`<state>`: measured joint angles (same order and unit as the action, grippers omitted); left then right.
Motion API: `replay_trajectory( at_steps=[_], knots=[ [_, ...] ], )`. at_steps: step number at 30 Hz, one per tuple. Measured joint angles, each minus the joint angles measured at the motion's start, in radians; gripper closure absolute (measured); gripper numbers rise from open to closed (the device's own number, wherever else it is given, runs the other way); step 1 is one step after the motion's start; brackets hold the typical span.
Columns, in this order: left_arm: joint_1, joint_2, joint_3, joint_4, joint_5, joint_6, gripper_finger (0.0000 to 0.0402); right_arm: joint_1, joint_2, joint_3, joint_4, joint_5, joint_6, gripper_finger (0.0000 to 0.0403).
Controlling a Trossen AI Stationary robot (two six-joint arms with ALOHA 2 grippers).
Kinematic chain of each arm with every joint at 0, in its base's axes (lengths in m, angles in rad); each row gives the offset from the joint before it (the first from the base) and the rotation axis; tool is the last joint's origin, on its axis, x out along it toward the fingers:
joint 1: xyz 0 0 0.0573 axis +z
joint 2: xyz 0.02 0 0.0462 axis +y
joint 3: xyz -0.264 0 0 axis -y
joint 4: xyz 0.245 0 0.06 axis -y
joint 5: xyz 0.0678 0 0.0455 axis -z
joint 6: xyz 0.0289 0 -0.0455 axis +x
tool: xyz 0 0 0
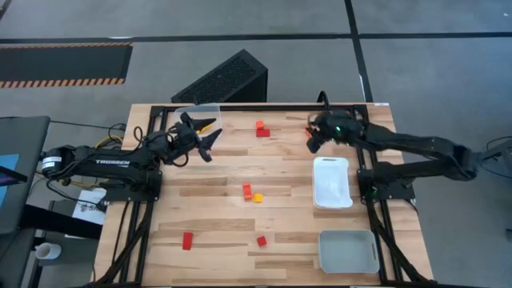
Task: Sort & place blocks by color
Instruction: Put the top right orange block into the white bin
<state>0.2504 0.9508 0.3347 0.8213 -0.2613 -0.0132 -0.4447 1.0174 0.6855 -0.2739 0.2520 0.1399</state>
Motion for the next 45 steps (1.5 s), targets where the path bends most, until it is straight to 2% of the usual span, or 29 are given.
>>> replay_trajectory(
  at_steps=[3,5,11,20,30,39,42,45],
  knots=[
    [0.000,0.000,0.000,0.012,0.032,-0.010,0.0194,-0.104,0.083,0.005,0.000,-0.134,0.035,0.0217],
    [0.000,0.000,0.000,0.013,0.047,-0.013,0.0194,-0.165,0.138,0.005,-0.005,-0.183,0.060,0.0203],
    [0.000,0.000,0.000,0.016,0.056,-0.028,0.0194,-0.287,0.283,0.008,-0.013,-0.175,0.134,0.0174],
    [0.000,0.000,0.000,0.016,0.056,-0.029,0.0194,-0.268,0.457,0.107,-0.076,-0.175,0.115,0.0169],
    [0.000,0.000,0.000,0.012,0.056,-0.029,0.0194,-0.270,0.632,0.235,-0.276,-0.173,0.159,0.0173],
    [0.000,0.000,0.001,0.007,0.057,-0.029,0.0194,-0.269,0.732,0.267,-0.298,-0.195,0.174,0.0174],
    [0.000,0.000,0.001,0.006,0.057,-0.029,0.0194,-0.256,0.729,0.265,-0.296,-0.187,0.126,0.0191],
    [0.000,0.000,0.001,0.007,0.057,-0.029,0.0194,-0.231,0.699,0.259,-0.306,-0.173,0.099,0.0244]
  ],
)
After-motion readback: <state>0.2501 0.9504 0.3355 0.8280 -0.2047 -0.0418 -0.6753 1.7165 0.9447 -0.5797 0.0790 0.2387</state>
